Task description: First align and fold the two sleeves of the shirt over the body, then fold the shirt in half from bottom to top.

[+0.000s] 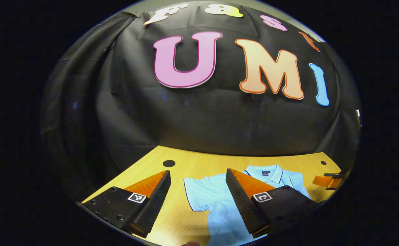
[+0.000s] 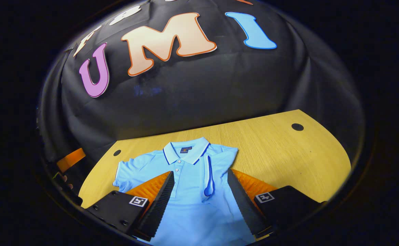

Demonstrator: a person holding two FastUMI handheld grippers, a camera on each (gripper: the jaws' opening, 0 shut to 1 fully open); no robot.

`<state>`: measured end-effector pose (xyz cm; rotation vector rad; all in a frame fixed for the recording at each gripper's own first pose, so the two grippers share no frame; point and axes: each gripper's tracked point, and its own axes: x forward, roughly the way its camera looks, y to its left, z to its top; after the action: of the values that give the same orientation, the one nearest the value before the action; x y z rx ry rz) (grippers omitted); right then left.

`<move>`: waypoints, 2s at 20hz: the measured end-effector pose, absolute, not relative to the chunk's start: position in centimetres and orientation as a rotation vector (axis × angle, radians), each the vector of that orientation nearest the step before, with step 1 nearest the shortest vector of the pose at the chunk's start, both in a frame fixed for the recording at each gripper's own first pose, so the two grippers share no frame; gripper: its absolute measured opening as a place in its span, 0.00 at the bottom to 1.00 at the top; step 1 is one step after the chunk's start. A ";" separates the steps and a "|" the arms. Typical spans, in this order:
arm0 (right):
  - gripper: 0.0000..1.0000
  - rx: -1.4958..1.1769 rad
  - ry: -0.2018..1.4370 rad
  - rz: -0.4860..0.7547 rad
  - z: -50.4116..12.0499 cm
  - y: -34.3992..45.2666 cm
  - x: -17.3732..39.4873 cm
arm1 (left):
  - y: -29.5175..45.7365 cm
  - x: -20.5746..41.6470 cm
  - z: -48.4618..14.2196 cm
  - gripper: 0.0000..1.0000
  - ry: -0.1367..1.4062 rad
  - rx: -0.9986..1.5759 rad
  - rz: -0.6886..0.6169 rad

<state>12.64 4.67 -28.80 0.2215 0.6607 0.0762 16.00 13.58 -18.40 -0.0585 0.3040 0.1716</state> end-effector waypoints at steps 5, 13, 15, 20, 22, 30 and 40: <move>0.98 0.171 0.673 0.068 -28.5 3.1 9.3 | 14.2 19.0 -24.2 0.96 0.427 -0.086 0.183; 0.98 0.112 0.687 0.063 -27.7 1.5 7.2 | 15.8 20.3 -32.7 0.97 0.661 -0.132 0.250; 0.98 0.117 0.692 0.056 -27.8 1.1 7.0 | 15.5 20.4 -34.2 0.97 0.700 -0.136 0.248; 0.94 0.108 0.684 0.049 -27.4 0.4 6.6 | 15.5 20.2 -35.2 0.96 0.735 -0.111 0.256; 0.94 0.115 0.690 0.050 -27.6 0.2 6.2 | 14.6 20.6 -34.9 0.69 0.721 -0.134 0.226; 0.98 0.122 0.671 0.022 -26.8 -2.5 4.7 | 11.0 21.5 -32.7 0.00 0.680 -0.198 0.179; 0.98 0.152 0.650 0.006 -26.2 -3.1 3.9 | -0.5 22.9 -29.6 0.00 0.653 -0.046 -0.054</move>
<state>3.89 -3.07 -26.23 0.1517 0.6500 0.0058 22.95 -0.46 -29.61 -0.0465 0.6530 -0.0545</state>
